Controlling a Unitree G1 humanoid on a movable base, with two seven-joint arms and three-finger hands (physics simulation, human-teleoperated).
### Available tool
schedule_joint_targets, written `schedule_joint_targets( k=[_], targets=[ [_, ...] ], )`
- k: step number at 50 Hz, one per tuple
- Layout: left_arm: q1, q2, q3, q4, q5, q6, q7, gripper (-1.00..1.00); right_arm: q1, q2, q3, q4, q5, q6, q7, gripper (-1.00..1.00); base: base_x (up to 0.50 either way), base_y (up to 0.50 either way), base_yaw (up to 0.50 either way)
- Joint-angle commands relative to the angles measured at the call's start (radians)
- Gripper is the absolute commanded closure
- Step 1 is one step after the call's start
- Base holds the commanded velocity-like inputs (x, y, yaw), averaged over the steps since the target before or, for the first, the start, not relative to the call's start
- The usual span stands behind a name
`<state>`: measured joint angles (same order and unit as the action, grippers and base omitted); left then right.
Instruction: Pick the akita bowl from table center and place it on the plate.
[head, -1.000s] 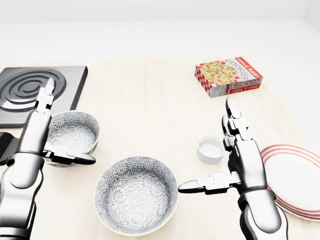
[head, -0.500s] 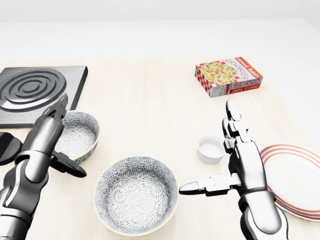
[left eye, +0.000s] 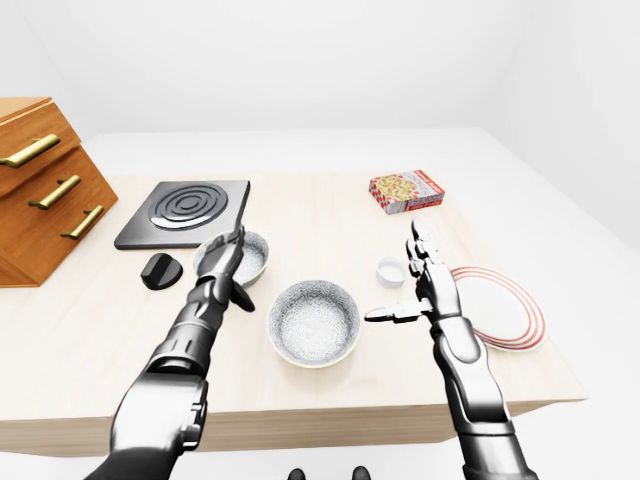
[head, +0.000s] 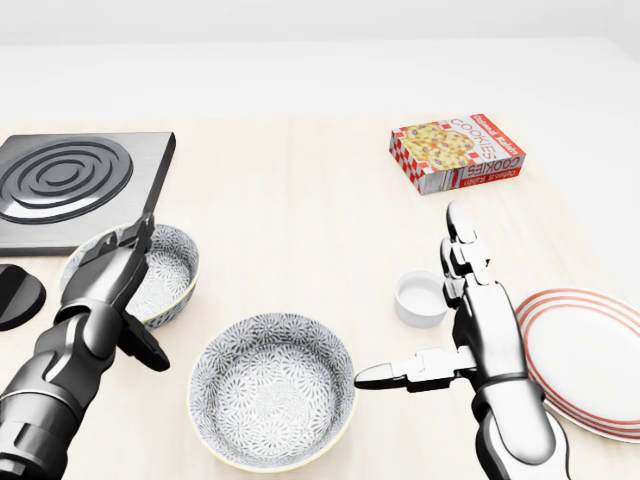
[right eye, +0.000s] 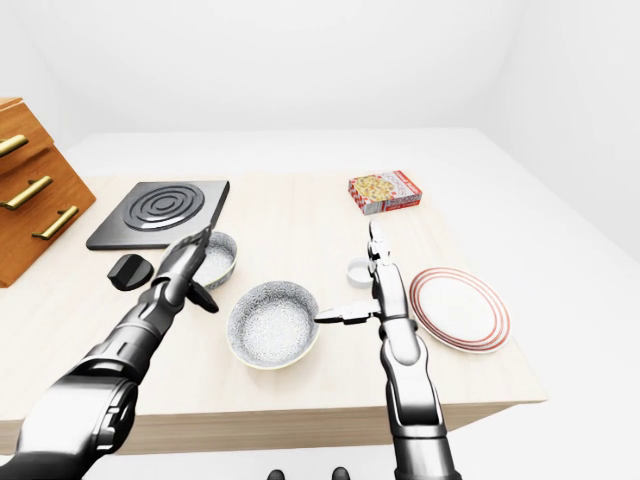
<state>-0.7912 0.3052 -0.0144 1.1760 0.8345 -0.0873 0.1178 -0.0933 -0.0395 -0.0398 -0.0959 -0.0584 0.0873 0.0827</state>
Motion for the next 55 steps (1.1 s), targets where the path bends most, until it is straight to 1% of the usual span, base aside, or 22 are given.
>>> schedule_joint_targets(
  k=[1,9,10,11,12,13,14,15,17,18,19,20,21,23,24,30,31,32,34,35,45,55],
  targets=[
    [-0.046,-0.01,-0.022,0.103,0.058,0.0,0.005,-1.0,-0.01,0.002,0.003,0.016,-0.003,0.0,-0.005,-1.0,0.0,0.0,0.0],
    [-0.064,-0.015,-0.036,0.133,0.111,0.0,-0.006,-1.0,-0.006,0.003,0.007,0.017,-0.005,0.0,-0.008,-1.0,0.0,0.0,0.0],
    [-0.066,-0.015,-0.038,0.135,0.121,0.004,-0.004,-1.0,-0.005,0.004,0.008,0.017,-0.005,0.0,-0.008,-1.0,0.0,0.0,0.0],
    [-0.069,-0.015,-0.039,0.14,0.13,0.018,-0.004,-1.0,-0.003,0.004,0.009,0.015,-0.006,0.0,-0.007,-1.0,0.0,0.0,0.0],
    [-0.07,-0.015,-0.038,0.141,0.135,0.022,-0.003,-1.0,-0.003,0.005,0.009,0.015,-0.006,0.0,-0.007,-1.0,0.0,0.0,0.0],
    [-0.071,-0.015,-0.044,0.144,0.15,0.04,-0.003,-1.0,-0.002,0.004,0.008,0.015,-0.005,0.0,-0.006,-1.0,0.0,0.0,0.0],
    [-0.071,-0.015,-0.045,0.146,0.158,0.048,-0.004,-1.0,-0.002,0.003,0.008,0.015,-0.005,0.0,-0.006,-1.0,0.0,0.0,0.0],
    [-0.069,-0.016,-0.049,0.15,0.173,0.071,-0.003,-1.0,0.003,0.002,0.006,0.012,-0.004,0.0,-0.004,-1.0,0.0,0.0,0.0],
    [-0.069,-0.017,-0.049,0.153,0.189,0.089,-0.002,-1.0,0.004,0.002,0.004,0.012,-0.003,0.0,-0.003,-1.0,0.0,0.0,0.0],
    [-0.069,-0.017,-0.048,0.153,0.191,0.089,-0.002,-1.0,0.004,0.002,0.004,0.012,-0.003,0.0,-0.003,-1.0,0.0,0.0,0.0],
    [-0.068,-0.019,-0.049,0.156,0.199,0.101,-0.003,-1.0,0.005,0.001,0.003,0.013,-0.003,0.0,-0.002,-1.0,0.0,0.0,0.0],
    [-0.068,-0.021,-0.055,0.158,0.213,0.12,-0.002,-1.0,0.005,0.001,0.003,0.014,-0.003,0.0,-0.001,-1.0,0.0,0.0,0.0],
    [-0.067,-0.022,-0.056,0.16,0.223,0.129,-0.003,-1.0,0.005,0.001,0.002,0.016,-0.002,0.0,-0.001,-1.0,0.0,0.0,0.0],
    [-0.066,-0.026,-0.05,0.162,0.227,0.159,-0.016,-1.0,0.005,0.0,0.002,0.016,-0.002,0.0,0.001,-1.0,0.0,0.0,0.0],
    [-0.065,-0.027,-0.055,0.165,0.241,0.175,-0.017,-1.0,0.005,-0.001,0.0,0.016,-0.001,0.0,0.002,-1.0,0.0,0.0,0.0],
    [-0.067,-0.035,-0.053,0.168,0.265,0.175,-0.043,-1.0,-0.001,-0.002,-0.003,0.026,0.0,0.0,0.003,-1.0,0.0,0.0,0.0],
    [-0.083,-0.04,-0.057,0.148,0.268,0.175,-0.077,-0.34,-0.003,-0.003,-0.003,0.031,-0.001,0.0,0.002,-1.0,0.0,0.0,0.0],
    [-0.085,-0.04,-0.057,0.146,0.268,0.175,-0.083,0.08,-0.004,-0.003,-0.003,0.032,-0.001,0.0,0.002,-1.0,0.0,0.0,0.0],
    [-0.084,-0.038,-0.058,0.142,0.271,0.175,-0.088,0.78,-0.007,-0.003,-0.004,0.033,0.0,0.0,0.002,-1.0,0.0,0.0,0.0],
    [-0.082,-0.038,-0.058,0.142,0.271,0.175,-0.088,1.0,-0.007,-0.003,-0.004,0.035,0.0,0.0,0.001,-1.0,0.0,0.0,0.0],
    [-0.084,-0.035,-0.056,0.135,0.267,0.175,-0.133,1.0,-0.002,-0.005,-0.007,0.04,0.0,0.0,0.002,-1.0,0.0,0.0,0.0],
    [-0.087,-0.028,-0.05,0.129,0.256,0.175,-0.137,1.0,-0.003,-0.005,-0.006,0.037,0.0,0.0,0.003,-1.0,0.0,0.0,0.0]
  ],
)
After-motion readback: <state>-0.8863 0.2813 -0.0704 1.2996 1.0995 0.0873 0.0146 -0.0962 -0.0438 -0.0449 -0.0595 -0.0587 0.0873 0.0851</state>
